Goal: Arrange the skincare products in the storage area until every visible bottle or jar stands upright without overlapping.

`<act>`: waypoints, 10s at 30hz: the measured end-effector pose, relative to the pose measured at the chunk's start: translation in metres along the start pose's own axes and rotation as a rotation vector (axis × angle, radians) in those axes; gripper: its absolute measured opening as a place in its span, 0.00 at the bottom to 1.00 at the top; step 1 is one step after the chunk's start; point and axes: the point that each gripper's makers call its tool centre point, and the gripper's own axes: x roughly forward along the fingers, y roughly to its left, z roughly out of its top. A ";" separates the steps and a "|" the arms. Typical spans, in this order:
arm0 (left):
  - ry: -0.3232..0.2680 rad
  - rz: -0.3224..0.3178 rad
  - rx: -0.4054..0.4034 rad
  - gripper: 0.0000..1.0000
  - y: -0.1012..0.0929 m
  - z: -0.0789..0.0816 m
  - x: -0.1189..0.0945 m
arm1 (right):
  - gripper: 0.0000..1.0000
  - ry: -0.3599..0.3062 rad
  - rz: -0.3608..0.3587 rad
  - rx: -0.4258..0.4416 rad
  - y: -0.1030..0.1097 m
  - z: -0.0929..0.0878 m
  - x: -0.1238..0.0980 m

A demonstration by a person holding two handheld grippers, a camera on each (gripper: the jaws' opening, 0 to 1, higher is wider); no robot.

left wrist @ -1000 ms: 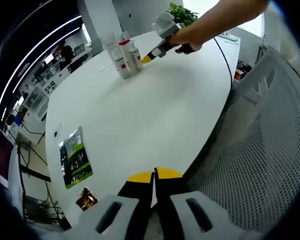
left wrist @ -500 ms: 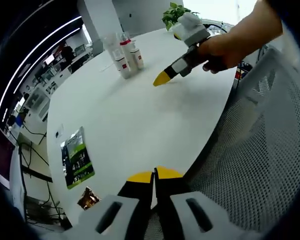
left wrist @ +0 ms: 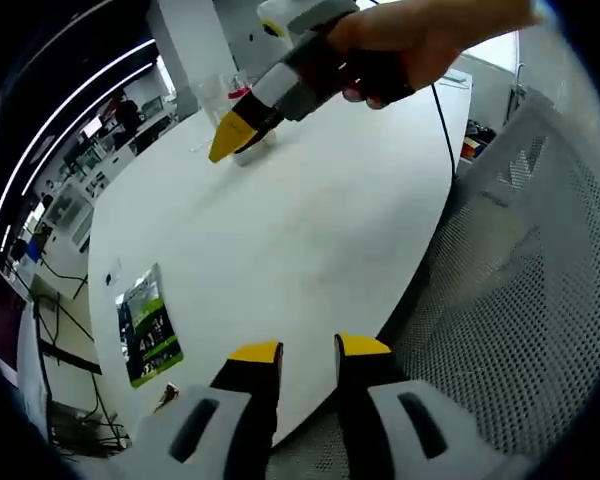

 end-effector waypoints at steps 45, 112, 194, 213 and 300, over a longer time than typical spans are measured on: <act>-0.056 0.093 -0.030 0.10 0.021 0.010 -0.009 | 0.86 0.916 0.583 -1.323 0.109 0.000 0.176; -0.184 0.083 -0.125 0.05 0.025 0.028 -0.019 | 0.07 0.584 0.399 -1.879 0.038 -0.049 0.035; -0.505 -0.875 -1.098 0.00 -0.008 0.100 -0.047 | 0.51 0.323 -0.005 -1.863 0.075 -0.061 -0.078; -0.721 -0.738 -1.339 0.00 0.055 0.094 -0.053 | 0.46 0.451 0.070 -0.937 0.055 -0.114 -0.071; -0.781 -0.776 -1.176 0.00 0.041 0.113 -0.060 | 0.00 -0.175 0.533 0.640 0.100 -0.015 -0.086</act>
